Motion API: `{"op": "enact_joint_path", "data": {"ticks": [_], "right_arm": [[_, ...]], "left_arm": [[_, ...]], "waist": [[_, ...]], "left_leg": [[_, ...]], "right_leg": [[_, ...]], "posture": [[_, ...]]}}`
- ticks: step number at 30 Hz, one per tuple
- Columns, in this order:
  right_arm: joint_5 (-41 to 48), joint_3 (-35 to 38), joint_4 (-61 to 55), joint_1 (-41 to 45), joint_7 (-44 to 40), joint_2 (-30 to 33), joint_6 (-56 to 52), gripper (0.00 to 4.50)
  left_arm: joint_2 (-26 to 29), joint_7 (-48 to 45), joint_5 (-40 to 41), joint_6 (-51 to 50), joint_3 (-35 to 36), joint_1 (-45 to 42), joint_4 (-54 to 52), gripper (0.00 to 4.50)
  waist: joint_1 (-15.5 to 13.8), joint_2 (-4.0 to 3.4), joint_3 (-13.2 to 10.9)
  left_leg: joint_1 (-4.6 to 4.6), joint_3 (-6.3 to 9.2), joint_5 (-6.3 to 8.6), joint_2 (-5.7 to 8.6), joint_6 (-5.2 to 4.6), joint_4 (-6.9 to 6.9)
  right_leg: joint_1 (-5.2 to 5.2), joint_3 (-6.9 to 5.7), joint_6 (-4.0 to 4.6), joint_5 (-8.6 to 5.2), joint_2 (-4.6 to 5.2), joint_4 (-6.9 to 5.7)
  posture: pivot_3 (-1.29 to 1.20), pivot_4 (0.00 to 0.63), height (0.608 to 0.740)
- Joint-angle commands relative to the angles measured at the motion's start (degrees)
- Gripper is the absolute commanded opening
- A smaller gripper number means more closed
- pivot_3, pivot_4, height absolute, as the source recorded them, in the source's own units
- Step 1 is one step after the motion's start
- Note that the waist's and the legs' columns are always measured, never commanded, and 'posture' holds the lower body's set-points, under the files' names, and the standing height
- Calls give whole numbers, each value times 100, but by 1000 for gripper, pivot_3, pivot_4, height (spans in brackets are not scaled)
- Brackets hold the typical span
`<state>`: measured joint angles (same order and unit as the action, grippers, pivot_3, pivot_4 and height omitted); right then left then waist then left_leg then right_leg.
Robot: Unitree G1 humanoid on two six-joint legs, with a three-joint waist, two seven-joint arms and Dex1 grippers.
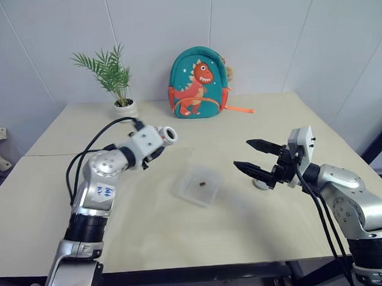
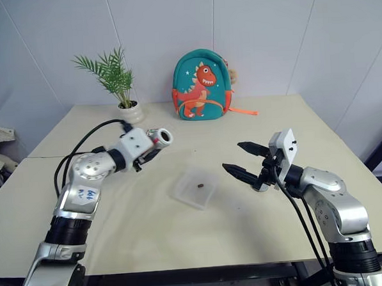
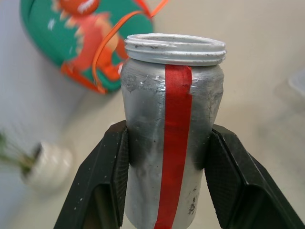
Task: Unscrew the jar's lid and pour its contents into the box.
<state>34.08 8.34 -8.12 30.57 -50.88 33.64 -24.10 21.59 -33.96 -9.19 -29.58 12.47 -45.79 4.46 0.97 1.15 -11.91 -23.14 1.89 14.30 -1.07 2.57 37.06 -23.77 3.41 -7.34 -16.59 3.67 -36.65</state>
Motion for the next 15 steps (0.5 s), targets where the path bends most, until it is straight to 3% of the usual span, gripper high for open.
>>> {"op": "enact_joint_path", "data": {"ticks": [1,9,15], "right_arm": [[125,-78,-85,231,-163,-43,2,4485],[88,-350,143,653,-452,-203,78,4485],[48,-420,276,829,-575,-250,101,4485]], "left_arm": [[-415,794,1246,-978,1564,30,-364,1882],[-485,1809,1991,195,2605,1109,-213,1882],[-186,1962,2150,1287,2670,1591,544,1882]], "waist": [[44,1,0],[76,1,0],[45,4,1]], "left_leg": [[6,2,0,0,0,5],[26,7,-6,-1,11,2],[25,8,-7,0,13,1]], "right_leg": [[6,0,-1,0,0,-3],[15,-1,10,16,-1,-12],[19,-5,13,19,1,-3]], "posture": [[0,150,740],[0,150,740],[0,150,740]]}}
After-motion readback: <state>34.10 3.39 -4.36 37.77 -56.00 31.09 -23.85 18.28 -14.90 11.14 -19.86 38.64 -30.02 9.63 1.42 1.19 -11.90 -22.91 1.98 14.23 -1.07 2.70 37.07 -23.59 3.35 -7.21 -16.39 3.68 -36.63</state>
